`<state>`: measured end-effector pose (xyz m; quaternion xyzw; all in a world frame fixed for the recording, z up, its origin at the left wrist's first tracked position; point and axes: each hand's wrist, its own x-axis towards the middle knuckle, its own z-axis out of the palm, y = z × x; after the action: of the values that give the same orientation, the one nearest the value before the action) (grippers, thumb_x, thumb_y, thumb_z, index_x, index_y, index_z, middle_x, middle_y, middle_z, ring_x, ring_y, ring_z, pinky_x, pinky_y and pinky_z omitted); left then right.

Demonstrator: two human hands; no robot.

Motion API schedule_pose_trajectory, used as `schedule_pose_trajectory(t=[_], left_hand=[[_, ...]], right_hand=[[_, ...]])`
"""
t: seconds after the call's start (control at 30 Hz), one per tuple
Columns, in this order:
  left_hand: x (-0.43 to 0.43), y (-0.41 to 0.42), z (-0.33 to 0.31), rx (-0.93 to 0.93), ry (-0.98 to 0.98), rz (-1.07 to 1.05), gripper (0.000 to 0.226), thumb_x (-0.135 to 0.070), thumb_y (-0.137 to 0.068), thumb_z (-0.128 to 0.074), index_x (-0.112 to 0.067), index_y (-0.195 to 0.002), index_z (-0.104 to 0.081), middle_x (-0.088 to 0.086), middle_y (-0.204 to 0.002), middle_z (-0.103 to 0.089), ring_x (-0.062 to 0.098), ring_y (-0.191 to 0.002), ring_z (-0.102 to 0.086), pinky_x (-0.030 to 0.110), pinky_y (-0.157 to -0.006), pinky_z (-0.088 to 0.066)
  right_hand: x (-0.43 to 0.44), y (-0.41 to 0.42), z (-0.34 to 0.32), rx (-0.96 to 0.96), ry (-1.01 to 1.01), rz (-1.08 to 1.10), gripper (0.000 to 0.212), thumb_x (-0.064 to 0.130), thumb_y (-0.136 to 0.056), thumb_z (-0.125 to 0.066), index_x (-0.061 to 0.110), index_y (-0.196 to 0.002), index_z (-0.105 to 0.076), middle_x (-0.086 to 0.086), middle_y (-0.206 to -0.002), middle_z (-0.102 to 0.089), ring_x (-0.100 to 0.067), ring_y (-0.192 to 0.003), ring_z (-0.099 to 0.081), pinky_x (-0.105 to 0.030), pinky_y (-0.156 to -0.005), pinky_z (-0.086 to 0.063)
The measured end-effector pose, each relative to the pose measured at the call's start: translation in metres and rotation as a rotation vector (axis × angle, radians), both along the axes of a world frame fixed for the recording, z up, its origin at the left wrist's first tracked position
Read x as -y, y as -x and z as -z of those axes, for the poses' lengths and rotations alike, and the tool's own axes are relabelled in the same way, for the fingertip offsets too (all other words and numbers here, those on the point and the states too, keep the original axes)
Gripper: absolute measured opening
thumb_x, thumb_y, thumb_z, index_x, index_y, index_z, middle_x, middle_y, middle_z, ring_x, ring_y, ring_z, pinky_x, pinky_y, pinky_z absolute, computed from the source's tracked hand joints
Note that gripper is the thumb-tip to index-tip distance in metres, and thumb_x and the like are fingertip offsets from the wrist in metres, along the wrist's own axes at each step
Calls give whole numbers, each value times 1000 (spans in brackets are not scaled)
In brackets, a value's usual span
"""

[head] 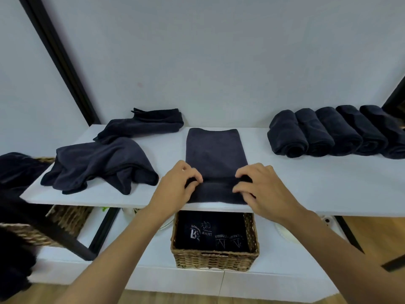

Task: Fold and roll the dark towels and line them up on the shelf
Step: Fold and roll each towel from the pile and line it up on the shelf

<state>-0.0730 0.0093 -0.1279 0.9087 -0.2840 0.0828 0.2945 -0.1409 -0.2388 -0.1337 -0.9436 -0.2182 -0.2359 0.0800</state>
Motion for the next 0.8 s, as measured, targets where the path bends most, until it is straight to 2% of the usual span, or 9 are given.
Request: schedule_pose_trajectory(t=[0.1, 0.2, 0.3, 0.4, 0.53, 0.6, 0.67, 0.73, 0.8], left_hand=[[-10, 9, 5, 323, -239, 120, 18, -27, -87, -64, -19, -100, -74, 0, -112, -57, 21, -101, -55, 35, -87, -43], [-19, 9, 6, 457, -441, 193, 41, -43, -78, -74, -14, -106, -73, 1, -110, -62, 25, -106, -57, 38, -90, -44], [-17, 4, 1, 267, -351, 209, 35, -32, -81, -74, -17, -112, -70, -3, -100, -67, 19, -96, -60, 30, -88, -40], [-11, -14, -8, -33, -119, 150, 26, -25, -87, -64, -27, -112, -68, -14, -99, -69, 2, -88, -60, 17, -79, -41], [-6, -49, -14, -364, 92, 60, 23, -25, -92, -64, -34, -112, -69, -15, -104, -67, 0, -97, -60, 13, -78, -40], [-2, -57, -13, -355, 126, 36, 16, -24, -91, -66, -38, -96, -69, -12, -96, -66, 4, -93, -60, 18, -76, -41], [3, -58, -9, -218, 56, 34, 14, -21, -91, -66, -35, -86, -68, -14, -90, -63, 4, -86, -59, 25, -76, -45], [3, -53, -5, -29, -72, 39, 9, -30, -92, -62, -30, -93, -71, -14, -94, -58, 6, -83, -57, 31, -77, -50], [-3, -45, -1, 158, -199, 85, 31, -48, -89, -59, -26, -106, -71, -10, -105, -57, 11, -89, -55, 30, -78, -49]], right_hand=[[7, 4, 4, -49, 79, -26, 22, 41, -81, -70, 24, -93, -77, 4, -121, -64, -22, -113, -56, -37, -83, -42], [8, -1, -2, -107, 168, -9, 25, 44, -80, -72, 26, -97, -73, 8, -120, -64, -18, -112, -54, -34, -86, -38], [4, -10, -7, -277, 4, 12, 19, 39, -89, -62, 31, -106, -64, 16, -105, -65, -6, -94, -55, -29, -90, -36], [5, -22, -13, -517, -386, 82, 12, 32, -95, -58, 34, -107, -57, 15, -102, -68, -5, -92, -60, -24, -85, -45], [4, -44, -17, -523, -646, 203, 5, 26, -93, -64, 28, -93, -59, 10, -86, -67, -8, -82, -62, -16, -69, -45], [2, -51, -14, -385, -527, 194, 5, 20, -93, -64, 22, -89, -62, 9, -90, -62, -11, -84, -58, -23, -76, -46], [2, -50, -8, -188, -193, 159, 14, 13, -96, -56, 18, -92, -68, 5, -96, -60, -17, -86, -53, -30, -79, -44], [7, -43, 3, -62, 28, 75, 15, 19, -96, -58, 15, -102, -71, 3, -102, -61, -19, -90, -52, -34, -81, -44], [13, -34, 9, -76, 21, 51, 33, 35, -87, -70, 14, -113, -71, 2, -110, -63, -19, -99, -53, -35, -83, -45]])
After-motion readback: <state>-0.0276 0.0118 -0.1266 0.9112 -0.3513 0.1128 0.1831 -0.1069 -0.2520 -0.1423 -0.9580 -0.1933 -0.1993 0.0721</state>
